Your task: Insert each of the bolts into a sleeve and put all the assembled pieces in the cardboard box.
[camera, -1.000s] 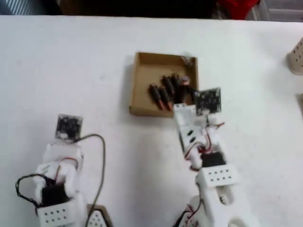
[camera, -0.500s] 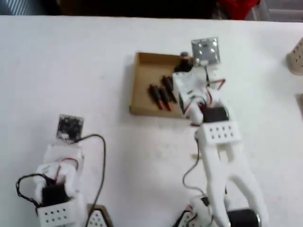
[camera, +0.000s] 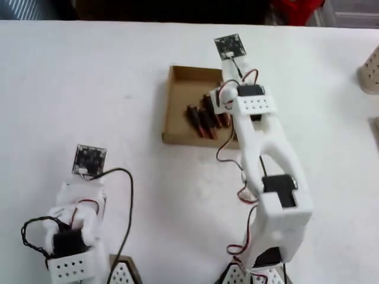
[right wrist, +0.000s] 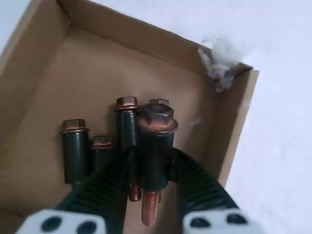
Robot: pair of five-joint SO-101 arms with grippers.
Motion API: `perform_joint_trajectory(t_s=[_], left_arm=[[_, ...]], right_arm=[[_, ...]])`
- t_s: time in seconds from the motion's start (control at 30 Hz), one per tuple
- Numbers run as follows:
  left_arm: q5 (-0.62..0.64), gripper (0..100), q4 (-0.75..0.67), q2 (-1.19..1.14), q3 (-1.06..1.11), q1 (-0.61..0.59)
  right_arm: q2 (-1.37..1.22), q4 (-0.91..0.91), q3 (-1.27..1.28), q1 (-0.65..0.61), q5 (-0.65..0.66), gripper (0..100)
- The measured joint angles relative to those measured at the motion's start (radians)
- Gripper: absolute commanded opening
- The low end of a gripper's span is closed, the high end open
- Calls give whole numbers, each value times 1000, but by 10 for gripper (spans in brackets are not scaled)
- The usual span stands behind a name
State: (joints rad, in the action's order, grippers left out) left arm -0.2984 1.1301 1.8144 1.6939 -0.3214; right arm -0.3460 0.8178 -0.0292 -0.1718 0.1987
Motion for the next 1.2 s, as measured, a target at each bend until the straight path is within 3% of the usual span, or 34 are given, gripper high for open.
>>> perform_joint_trajectory(t_s=[0.17,0.4,0.53,0.7,1.2], left_arm=[[0,22,0,0,0,0],[0,22,0,0,0,0],[0,22,0,0,0,0],[0,23,0,0,0,0],[-6,23,0,0,0,0]], right_arm=[[-126,54,-127,23,2,33],[-186,143,-207,29,2,202],[-190,147,-215,26,2,161],[-186,155,-215,32,2,9],[207,666,-192,31,2,16]])
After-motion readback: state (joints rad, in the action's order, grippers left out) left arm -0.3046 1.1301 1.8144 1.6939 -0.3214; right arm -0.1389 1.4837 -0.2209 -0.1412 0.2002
